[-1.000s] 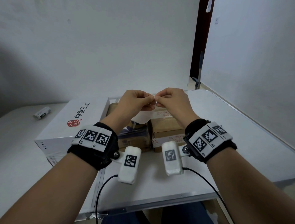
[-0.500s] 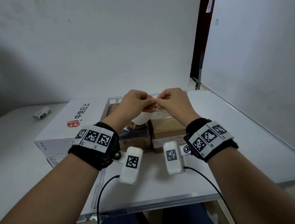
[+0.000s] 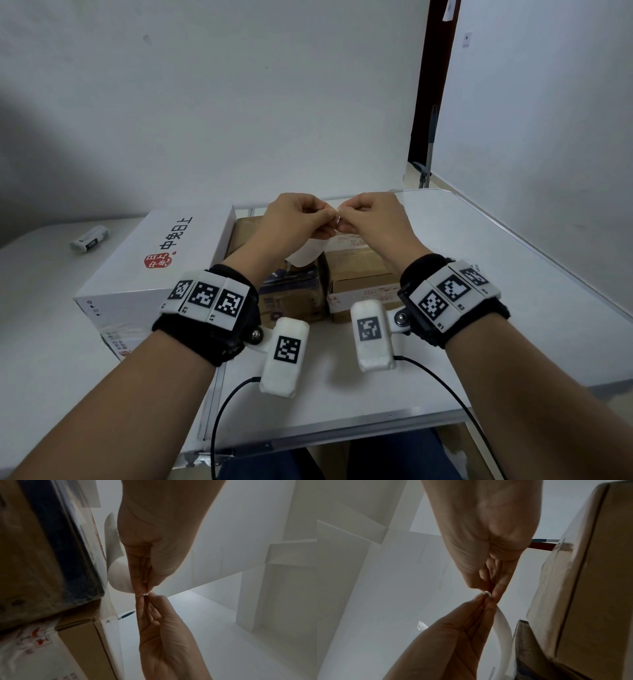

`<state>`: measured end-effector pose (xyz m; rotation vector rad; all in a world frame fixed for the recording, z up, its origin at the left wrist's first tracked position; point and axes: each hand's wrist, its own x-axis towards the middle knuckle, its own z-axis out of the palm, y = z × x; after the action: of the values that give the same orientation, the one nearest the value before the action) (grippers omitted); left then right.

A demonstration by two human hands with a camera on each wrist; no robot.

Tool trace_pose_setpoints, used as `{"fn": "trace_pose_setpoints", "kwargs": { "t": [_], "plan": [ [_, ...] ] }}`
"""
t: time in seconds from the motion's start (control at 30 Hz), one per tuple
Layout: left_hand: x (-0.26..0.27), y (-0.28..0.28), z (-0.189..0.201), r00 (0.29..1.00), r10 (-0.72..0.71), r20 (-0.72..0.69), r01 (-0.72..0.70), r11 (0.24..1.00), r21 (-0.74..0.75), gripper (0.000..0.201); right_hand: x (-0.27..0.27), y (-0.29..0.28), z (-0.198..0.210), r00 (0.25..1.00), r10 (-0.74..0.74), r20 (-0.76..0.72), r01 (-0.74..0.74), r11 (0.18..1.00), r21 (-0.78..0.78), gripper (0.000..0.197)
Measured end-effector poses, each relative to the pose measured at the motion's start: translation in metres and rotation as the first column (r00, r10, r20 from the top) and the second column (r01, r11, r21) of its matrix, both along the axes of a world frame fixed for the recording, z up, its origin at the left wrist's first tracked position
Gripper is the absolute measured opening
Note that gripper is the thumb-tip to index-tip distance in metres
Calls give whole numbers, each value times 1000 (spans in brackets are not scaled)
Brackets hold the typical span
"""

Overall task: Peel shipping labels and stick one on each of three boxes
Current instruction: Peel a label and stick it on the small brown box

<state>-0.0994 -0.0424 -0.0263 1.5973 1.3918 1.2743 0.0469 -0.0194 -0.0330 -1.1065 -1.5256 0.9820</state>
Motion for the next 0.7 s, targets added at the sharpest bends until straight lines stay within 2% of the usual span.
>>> {"fn": "trace_pose_setpoints", "kwargs": {
  "t": [0.17, 0.23, 0.33, 0.57, 0.7],
  "plan": [
    [-1, -1, 0, 999, -19, 33, 20, 1000, -23, 11, 5, -3, -2, 963, 133, -235, -171, 974, -148, 11],
    [-3, 0, 1, 998, -38, 50, 40, 998, -45, 11, 6, -3, -4, 940, 178, -293, -233, 958, -165, 22],
    [-5, 1, 1, 998, -53, 38, 56, 995, -78, 17, 4, -3, -4, 939, 207, -275, -256, 954, -157, 30],
    [-6, 3, 1, 988, -86, 128, 103, 986, -133, 15, 4, 0, -5, 952, 158, -264, -203, 967, -153, 9],
    [-6, 3, 0, 989, -45, 139, 68, 985, -160, 13, 6, 3, -6, 935, 144, -325, -215, 957, -194, 9]
  ]
}}
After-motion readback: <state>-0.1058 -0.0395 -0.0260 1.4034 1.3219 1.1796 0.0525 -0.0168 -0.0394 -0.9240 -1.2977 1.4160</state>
